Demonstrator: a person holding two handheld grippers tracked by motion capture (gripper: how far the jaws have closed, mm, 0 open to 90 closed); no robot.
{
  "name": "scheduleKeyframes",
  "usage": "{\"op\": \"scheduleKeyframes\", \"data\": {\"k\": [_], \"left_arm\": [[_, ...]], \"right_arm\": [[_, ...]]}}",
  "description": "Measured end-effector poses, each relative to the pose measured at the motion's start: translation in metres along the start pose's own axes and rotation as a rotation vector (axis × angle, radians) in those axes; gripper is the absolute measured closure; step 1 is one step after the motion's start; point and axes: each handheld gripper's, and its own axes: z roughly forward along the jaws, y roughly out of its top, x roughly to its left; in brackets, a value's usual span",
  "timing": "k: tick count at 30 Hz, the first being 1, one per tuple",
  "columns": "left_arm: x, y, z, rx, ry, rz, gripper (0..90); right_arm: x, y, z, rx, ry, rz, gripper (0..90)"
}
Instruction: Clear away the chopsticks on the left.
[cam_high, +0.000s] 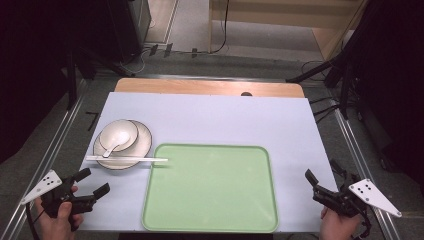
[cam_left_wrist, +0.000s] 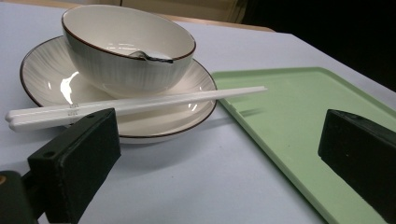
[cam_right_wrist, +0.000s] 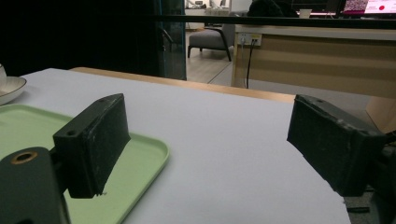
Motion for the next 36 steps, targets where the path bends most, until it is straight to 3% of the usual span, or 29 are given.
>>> {"op": "scheduleKeyframes", "data": {"k": [1, 2, 3, 5, 6, 8, 11, 16, 17, 23, 24, 26, 29, 36], "left_arm": [[0.0, 0.0, 0.0, 0.0, 0.0, 0.0, 9.4], [-0.002, 0.001, 0.0, -0.007, 0.013, -0.001, 9.4], [-0.004, 0.003, 0.0, -0.01, 0.016, -0.004, 16.2], [-0.008, 0.005, 0.001, -0.006, 0.032, 0.003, 39.2], [-0.011, 0.006, 0.001, -0.008, 0.048, 0.01, 39.2], [-0.016, 0.009, 0.004, 0.008, 0.027, 0.021, 65.3], [-0.023, 0.016, 0.013, 0.08, 0.012, 0.054, 90.0], [-0.029, 0.023, 0.027, 0.12, 0.001, 0.069, 90.0], [-0.033, 0.026, 0.038, 0.172, 0.021, 0.102, 90.0], [-0.034, 0.031, 0.061, 0.237, 0.02, 0.083, 90.0], [-0.036, 0.033, 0.072, 0.254, 0.026, 0.082, 90.0], [-0.036, 0.034, 0.076, 0.261, 0.028, 0.084, 90.0], [-0.037, 0.036, 0.097, 0.294, 0.054, 0.098, 90.0], [-0.039, 0.035, 0.119, 0.334, 0.085, 0.111, 90.0]], "right_arm": [[0.0, 0.0, 0.0, 0.0, 0.0, 0.0, 12.8], [0.0, -0.001, 0.001, 0.003, 0.0, 0.001, 12.8], [0.0, -0.002, 0.002, 0.01, 0.002, 0.007, 12.8], [0.001, -0.002, 0.003, 0.012, 0.002, 0.004, 12.8], [0.001, -0.002, 0.003, 0.012, 0.002, 0.004, 12.8], [0.002, -0.002, 0.003, 0.009, 0.004, 0.007, 12.8], [0.004, -0.003, 0.004, 0.018, 0.008, 0.015, 12.8], [0.006, -0.002, 0.005, 0.023, 0.017, 0.01, 12.8], [0.006, -0.002, 0.006, 0.028, 0.019, 0.003, 12.8], [0.008, -0.003, 0.011, 0.044, 0.033, 0.005, 12.8], [0.009, -0.003, 0.012, 0.046, 0.037, -0.001, 12.8], [0.01, -0.003, 0.013, 0.051, 0.039, -0.002, 12.8], [0.011, -0.003, 0.013, 0.054, 0.041, 0.003, 12.8], [0.01, -0.004, 0.012, 0.054, 0.044, 0.003, 12.8]]}}
